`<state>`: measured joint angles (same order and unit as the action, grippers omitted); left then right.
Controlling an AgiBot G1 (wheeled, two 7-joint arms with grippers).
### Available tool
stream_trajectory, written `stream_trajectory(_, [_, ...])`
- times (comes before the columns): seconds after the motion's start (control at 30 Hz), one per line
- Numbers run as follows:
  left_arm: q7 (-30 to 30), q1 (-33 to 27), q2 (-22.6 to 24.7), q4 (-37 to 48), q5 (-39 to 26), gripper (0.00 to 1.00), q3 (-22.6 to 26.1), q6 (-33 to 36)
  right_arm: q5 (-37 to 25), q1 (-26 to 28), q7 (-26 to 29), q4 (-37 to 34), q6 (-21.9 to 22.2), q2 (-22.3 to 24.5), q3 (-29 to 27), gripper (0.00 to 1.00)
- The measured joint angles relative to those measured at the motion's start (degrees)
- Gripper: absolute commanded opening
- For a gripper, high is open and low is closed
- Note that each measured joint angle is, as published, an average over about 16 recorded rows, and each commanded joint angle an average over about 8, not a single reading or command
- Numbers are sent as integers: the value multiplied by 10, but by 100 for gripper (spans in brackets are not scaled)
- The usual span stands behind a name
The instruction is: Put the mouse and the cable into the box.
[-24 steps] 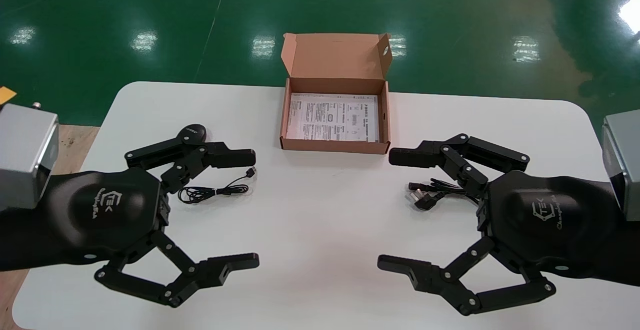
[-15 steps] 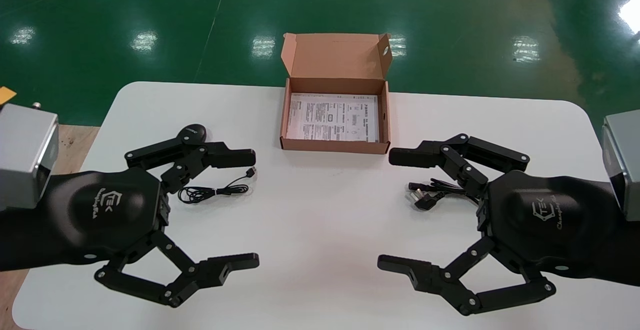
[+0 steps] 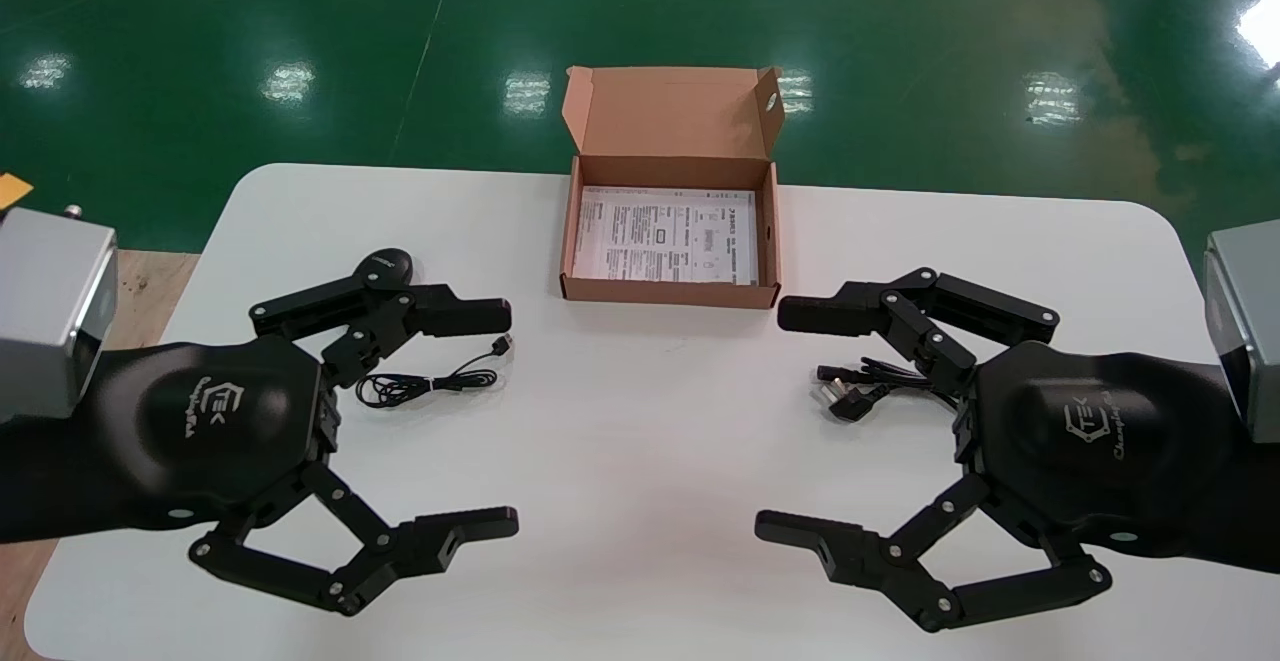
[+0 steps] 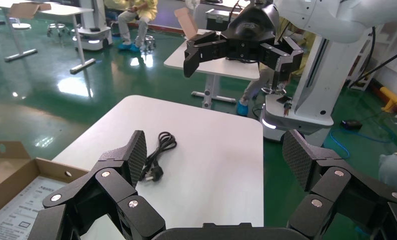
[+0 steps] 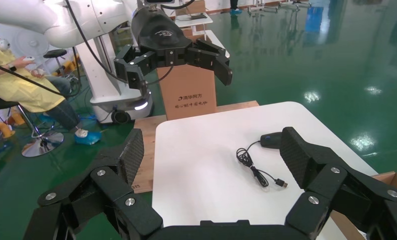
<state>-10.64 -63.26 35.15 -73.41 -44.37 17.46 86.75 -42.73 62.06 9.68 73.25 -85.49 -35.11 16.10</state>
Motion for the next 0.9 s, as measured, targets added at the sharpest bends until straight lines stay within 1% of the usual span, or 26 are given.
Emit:
stream_trajectory(0.17, [8,-51,12,19,-67,100,35,14,-37,16,-42,-17,-5,-1,4,100])
stream_trajectory(0.3, [30,-115,35,58,-151,100,79,25,-91,43,-107,-56,-14,-5,14,100])
stream_trajectory(0.43, [71,-194,73,125,-256,100,133,30,-168,80,-203,-117,-22,-13,33,100])
stream_trajectory(0.63, [165,-291,145,271,-396,100,204,12,-285,142,-364,-247,-26,-32,69,100])
stream_trajectory(0.77, [232,-335,191,377,-462,100,237,-10,-349,181,-459,-334,-18,-48,92,100])
stream_trajectory(0.9, [293,-362,226,473,-501,100,256,-39,-394,213,-533,-412,-5,-69,111,100])
